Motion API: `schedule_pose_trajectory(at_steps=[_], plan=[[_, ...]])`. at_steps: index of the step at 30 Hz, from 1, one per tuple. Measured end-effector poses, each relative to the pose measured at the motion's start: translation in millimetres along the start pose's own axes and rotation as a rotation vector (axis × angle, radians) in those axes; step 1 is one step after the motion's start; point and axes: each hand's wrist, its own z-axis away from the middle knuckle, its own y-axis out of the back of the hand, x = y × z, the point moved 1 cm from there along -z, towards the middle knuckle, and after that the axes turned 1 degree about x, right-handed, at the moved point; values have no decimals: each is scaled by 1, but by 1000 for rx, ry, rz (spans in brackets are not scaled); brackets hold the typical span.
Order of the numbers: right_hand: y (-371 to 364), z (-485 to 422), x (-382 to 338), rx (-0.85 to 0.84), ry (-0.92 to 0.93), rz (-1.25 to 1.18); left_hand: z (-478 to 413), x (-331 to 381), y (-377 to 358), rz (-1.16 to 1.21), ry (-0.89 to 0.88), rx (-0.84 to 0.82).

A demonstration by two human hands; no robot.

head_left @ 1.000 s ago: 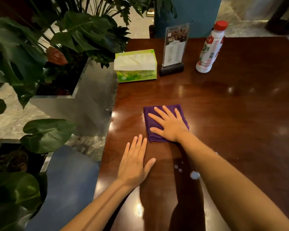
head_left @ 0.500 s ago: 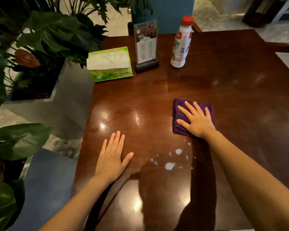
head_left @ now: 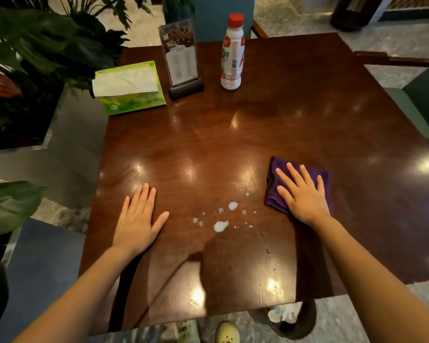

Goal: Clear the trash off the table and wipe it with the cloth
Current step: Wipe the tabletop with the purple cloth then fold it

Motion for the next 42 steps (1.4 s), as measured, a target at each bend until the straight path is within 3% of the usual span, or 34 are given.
schedule_pose_trajectory(at_steps=[4,10,14,19,24,30,33,42], plan=[[-12,34,-24,25,51,0,0,3,3,-3,3,-13],[-21,41,-72,46,80,-296,0,4,3,-15,5,-21],[-25,46,-105,8,154,-361,-1,4,2,-8,10,-37],[-37,61,-148,-47,259,-177,-1,3,-1,5,11,-22],[-50,70,-171,40,257,72,0,5,2,9,14,-28],[-50,68,-174,-6,226,107,34,18,-1,59,122,99],[-42,55,-170,-45,297,141,48,21,-8,77,139,73],[-48,46,-175,44,480,148,49,21,-15,43,141,99]])
